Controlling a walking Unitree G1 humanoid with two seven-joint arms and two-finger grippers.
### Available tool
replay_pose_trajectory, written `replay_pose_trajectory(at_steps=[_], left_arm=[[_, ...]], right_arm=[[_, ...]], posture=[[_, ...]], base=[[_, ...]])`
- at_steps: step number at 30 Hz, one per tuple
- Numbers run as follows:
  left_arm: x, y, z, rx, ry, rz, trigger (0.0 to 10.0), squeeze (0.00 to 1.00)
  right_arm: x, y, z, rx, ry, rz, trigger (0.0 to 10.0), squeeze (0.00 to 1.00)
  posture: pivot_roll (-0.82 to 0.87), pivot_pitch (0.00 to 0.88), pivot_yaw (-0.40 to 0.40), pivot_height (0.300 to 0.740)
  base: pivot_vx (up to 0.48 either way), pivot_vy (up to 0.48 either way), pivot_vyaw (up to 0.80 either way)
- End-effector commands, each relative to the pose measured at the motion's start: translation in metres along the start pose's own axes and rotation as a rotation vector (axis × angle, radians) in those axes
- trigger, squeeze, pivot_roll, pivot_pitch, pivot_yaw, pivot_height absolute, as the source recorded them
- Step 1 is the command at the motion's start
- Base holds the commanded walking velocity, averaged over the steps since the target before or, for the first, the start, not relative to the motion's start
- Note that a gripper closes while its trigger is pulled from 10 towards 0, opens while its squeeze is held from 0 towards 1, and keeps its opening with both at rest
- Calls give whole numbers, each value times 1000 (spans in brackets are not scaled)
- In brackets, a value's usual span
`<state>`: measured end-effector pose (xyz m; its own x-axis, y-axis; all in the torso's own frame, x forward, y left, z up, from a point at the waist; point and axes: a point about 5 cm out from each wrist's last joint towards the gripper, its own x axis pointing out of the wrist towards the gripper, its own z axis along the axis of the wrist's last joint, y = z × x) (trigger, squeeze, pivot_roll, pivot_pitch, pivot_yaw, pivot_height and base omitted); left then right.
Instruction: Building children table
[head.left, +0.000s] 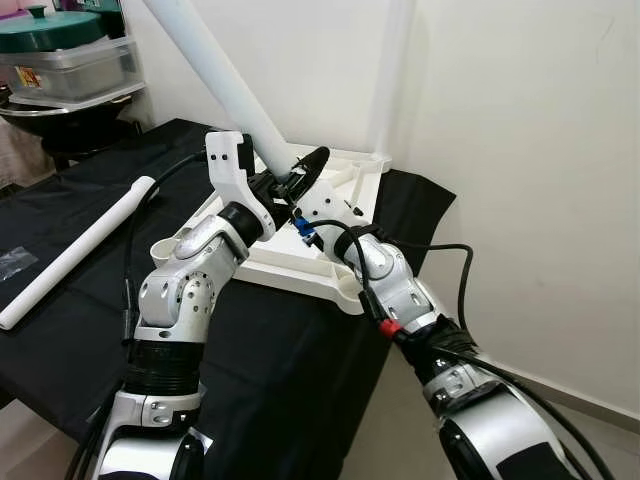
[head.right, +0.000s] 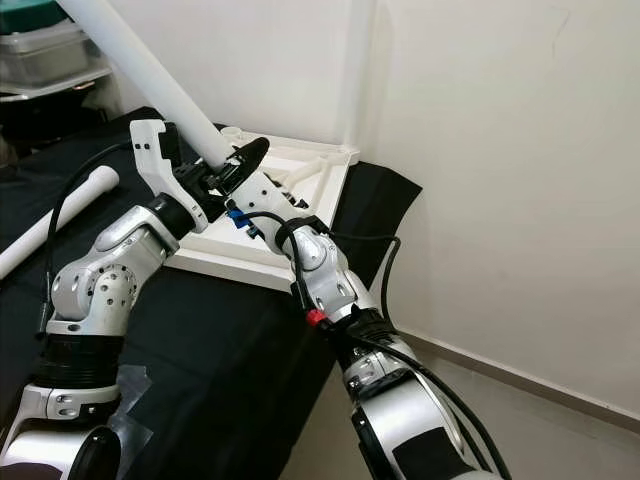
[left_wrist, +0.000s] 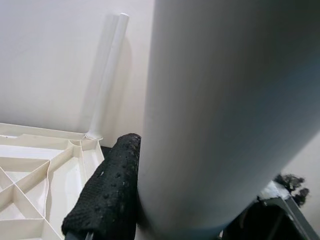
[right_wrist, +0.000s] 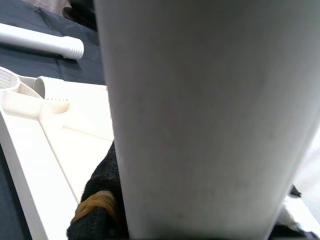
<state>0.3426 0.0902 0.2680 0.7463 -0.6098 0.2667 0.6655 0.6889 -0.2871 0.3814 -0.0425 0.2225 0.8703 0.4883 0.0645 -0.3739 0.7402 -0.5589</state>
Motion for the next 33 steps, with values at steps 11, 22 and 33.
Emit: replay_pose_trajectory(at_steps=[11, 22, 33], left_arm=[[9, -52, -26, 24, 94, -364, 10000, 1000], [4, -48, -16, 56, 58, -384, 10000, 1000], [3, -34, 3, -17, -35, -273, 10000, 31]], right_arm=[[4, -1, 15, 17, -37, -41, 0, 0], [-5, -40, -9, 53, 53, -230, 0, 0], [-36, -90, -56, 132, 196, -491, 0, 0]], posture=[[30, 0, -7, 740], [40, 0, -11, 740], [45, 0, -15, 740]], base=[[0, 0, 0], [0, 0, 0], [0, 0, 0]])
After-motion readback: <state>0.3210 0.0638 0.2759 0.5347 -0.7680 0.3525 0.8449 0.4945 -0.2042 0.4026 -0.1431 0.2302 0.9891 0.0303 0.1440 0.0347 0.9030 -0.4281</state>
